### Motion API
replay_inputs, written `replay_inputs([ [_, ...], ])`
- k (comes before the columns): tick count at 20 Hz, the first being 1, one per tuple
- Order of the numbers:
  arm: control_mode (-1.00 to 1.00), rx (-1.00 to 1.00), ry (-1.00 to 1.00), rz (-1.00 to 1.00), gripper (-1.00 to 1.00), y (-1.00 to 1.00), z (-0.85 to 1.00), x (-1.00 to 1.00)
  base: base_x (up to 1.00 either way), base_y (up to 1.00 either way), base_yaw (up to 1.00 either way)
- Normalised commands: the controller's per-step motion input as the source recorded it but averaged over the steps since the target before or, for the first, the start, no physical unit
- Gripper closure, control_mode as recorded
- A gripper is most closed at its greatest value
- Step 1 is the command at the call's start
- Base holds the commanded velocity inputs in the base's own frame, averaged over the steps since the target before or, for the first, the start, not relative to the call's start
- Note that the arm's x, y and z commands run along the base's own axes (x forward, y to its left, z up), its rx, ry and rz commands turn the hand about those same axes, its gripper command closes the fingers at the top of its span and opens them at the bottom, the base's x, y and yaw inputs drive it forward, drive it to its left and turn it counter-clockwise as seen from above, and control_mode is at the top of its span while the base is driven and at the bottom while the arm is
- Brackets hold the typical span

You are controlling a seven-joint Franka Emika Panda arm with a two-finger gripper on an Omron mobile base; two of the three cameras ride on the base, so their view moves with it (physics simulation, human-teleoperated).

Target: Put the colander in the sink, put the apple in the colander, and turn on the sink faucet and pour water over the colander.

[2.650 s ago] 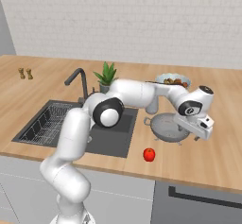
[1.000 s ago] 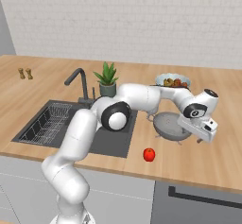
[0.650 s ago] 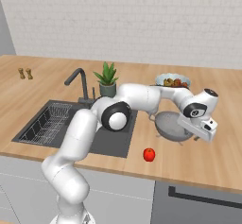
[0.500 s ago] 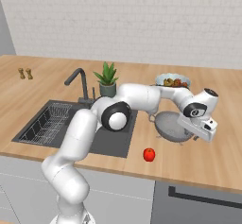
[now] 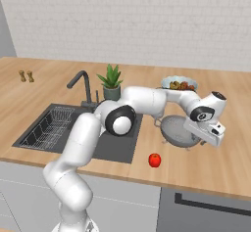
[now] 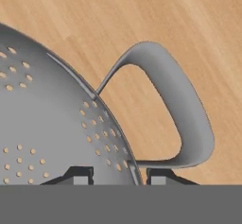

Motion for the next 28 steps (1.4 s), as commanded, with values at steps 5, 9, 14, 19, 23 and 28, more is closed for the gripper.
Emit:
replay_inputs([
  [5, -1.0, 0.0, -0.1, -0.02, 1.0, 0.01, 0.18, -0.37, 0.0, 0.0, 0.0],
  [9, -1.0, 0.0, -0.05, -0.16, 1.0, 0.19, 0.39, -0.37, 0.0, 0.0, 0.0],
  [14, -1.0, -0.03, -0.05, -0.21, 1.0, 0.35, 0.42, -0.26, 0.0, 0.0, 0.0],
  [19, -1.0, -0.09, -0.09, -0.26, 1.0, 0.74, 0.43, -0.24, 0.0, 0.0, 0.0],
  [23, -1.0, -0.04, -0.02, -0.21, 1.0, 0.78, 0.23, -0.42, 0.0, 0.0, 0.0],
  [28, -1.0, -0.04, 0.0, -0.14, 1.0, 1.0, 0.22, -0.17, 0.0, 0.0, 0.0],
])
